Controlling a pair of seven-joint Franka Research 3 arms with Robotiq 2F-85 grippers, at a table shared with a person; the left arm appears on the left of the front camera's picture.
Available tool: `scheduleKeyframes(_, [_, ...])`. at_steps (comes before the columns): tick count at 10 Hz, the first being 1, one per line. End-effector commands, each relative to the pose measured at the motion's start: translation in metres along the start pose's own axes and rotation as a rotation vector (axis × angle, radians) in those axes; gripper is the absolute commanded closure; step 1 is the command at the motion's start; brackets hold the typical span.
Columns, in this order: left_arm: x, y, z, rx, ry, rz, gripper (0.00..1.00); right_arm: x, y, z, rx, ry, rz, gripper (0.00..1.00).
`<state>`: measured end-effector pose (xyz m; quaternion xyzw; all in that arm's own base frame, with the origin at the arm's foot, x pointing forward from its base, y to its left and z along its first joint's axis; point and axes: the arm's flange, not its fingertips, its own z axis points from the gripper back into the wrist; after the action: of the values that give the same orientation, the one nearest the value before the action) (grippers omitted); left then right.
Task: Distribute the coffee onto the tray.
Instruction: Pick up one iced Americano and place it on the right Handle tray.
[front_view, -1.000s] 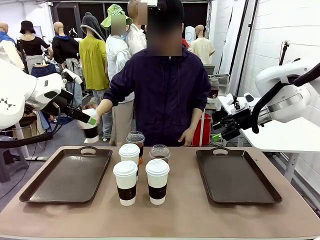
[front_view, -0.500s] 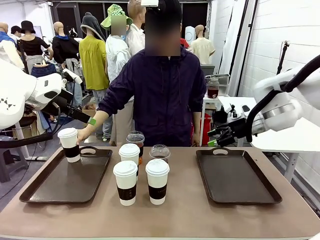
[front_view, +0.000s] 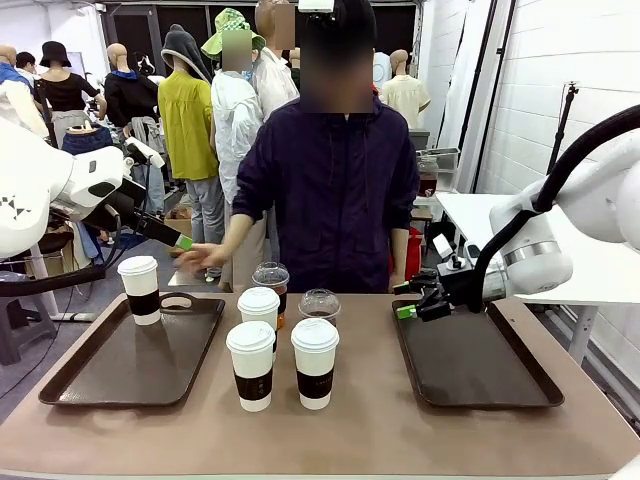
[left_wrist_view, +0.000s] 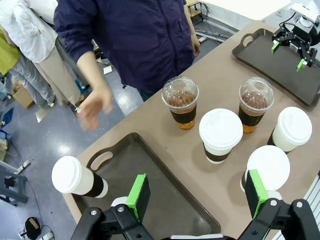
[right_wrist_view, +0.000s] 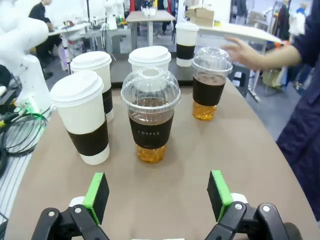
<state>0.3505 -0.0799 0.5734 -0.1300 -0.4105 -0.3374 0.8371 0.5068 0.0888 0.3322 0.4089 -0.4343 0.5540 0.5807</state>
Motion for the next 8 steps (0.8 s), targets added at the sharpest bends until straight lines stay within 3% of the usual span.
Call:
scheduleKeyframes(1, [-0.0007,0.0006,0.0010,-0.006,0.000,0.003,0.00,-0.0131,-0.0034,-0.0116,-0.001,-0.086,0.000,0.00])
scheduleKeyframes(4, [-0.0007,0.0006,0.0010,-0.006,0.000,0.003,0.00,-0.0215,-0.0020,-0.0164,-0.023,-0.071,-0.059,0.00])
scheduleKeyframes(8, [-0.0007,0.0006,0.0010,-0.006,0.000,0.003,0.00,-0.0200,0.0007,-0.0167,0.003,-0.063,-0.033,0.00])
